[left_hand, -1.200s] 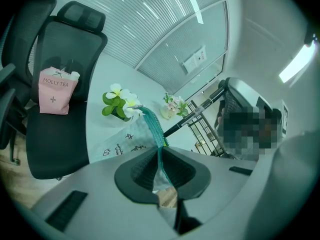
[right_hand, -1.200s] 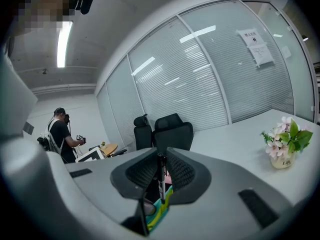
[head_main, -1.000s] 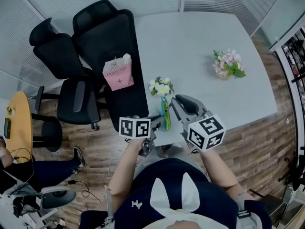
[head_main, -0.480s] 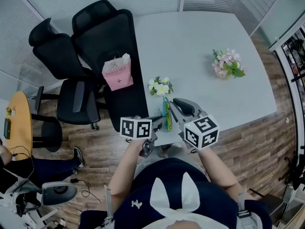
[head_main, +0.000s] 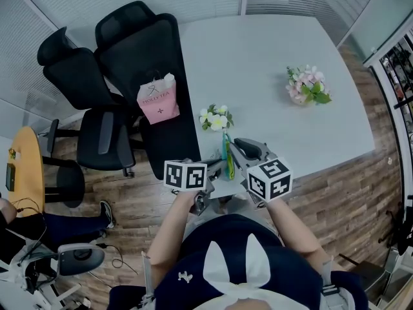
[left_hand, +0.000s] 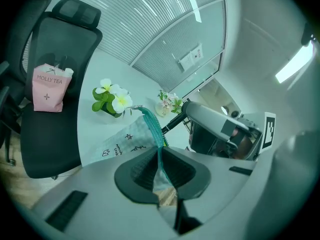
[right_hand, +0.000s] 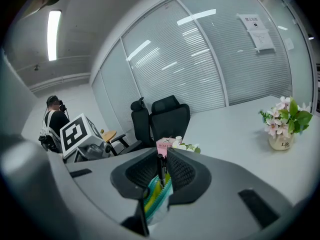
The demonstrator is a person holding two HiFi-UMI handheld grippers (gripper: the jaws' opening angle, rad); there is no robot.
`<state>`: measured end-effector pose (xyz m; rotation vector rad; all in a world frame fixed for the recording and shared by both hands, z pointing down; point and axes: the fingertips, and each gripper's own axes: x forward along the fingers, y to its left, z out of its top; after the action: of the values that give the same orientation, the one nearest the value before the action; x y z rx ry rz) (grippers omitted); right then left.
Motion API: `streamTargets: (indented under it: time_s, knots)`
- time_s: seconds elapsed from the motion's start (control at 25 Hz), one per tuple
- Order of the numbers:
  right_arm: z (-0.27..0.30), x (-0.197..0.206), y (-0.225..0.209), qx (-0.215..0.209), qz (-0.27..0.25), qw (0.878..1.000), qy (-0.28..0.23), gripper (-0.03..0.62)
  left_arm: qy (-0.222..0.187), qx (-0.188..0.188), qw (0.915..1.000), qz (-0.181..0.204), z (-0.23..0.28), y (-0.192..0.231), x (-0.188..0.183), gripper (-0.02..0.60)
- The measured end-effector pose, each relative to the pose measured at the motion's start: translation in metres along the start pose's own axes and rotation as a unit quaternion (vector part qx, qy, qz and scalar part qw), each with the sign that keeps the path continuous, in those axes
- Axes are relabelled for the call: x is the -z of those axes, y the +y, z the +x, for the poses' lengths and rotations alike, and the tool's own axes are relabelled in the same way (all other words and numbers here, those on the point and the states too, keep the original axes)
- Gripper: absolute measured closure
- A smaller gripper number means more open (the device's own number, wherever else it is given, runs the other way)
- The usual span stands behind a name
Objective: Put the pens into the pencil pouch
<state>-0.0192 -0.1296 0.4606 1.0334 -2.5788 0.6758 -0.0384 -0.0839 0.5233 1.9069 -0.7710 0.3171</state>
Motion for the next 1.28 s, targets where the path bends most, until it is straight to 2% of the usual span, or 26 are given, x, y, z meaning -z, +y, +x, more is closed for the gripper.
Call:
streamTargets:
  time_s: [0.72,1.28]
  knots:
    - [0.013,0.041,-0.001,-0.013,0.010,0.998,0.055,0.528,0.001,0.004,1.0000,-0.004,0.000,-0.001,0.002,0.537]
    - [0.015,0.051,0.000,-0.026,0.032,0.997,0.070,0.503,0.003,0.005,1.0000,-0.006,0.000,-0.001,0.005,0.537]
